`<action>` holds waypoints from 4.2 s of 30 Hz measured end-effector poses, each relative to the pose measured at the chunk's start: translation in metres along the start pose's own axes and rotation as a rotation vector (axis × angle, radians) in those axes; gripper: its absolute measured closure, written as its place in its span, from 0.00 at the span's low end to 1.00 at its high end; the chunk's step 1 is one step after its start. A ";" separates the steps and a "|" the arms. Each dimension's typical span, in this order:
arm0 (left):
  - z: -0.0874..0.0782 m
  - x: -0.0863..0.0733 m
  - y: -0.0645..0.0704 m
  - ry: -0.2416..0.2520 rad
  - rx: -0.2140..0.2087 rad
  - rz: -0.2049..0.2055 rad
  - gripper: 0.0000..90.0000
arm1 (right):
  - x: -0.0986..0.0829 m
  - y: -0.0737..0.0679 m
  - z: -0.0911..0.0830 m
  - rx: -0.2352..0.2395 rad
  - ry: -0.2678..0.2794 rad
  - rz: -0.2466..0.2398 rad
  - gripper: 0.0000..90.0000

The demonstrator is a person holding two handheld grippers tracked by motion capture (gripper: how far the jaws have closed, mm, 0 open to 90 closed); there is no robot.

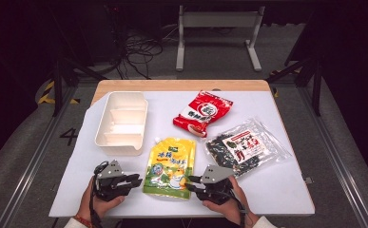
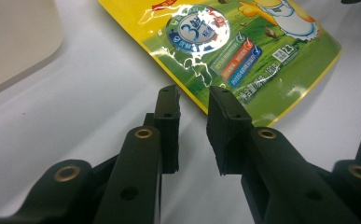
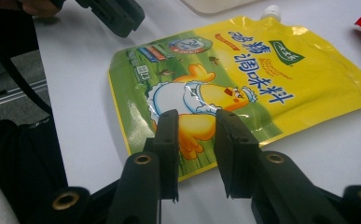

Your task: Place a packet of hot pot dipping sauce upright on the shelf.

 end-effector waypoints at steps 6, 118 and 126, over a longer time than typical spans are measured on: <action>0.005 0.005 0.002 -0.014 -0.001 0.031 0.87 | 0.004 0.003 -0.005 -0.019 0.017 -0.022 0.80; -0.024 -0.022 0.002 0.057 0.170 0.011 0.17 | 0.155 0.182 0.010 -0.130 0.322 0.354 0.94; -0.031 -0.029 0.003 0.069 0.187 -0.009 0.16 | 0.179 0.173 0.027 -0.114 0.377 0.344 0.94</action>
Point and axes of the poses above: each handheld gripper's, and its own axes: z roughly forward along the jaws, x roughly out of its top, y roughly to its right, the point moved 2 cm from there along z, roughly forward along the jaws, and after that the axes turned 6 degrees about z, right-handed, at the moved point
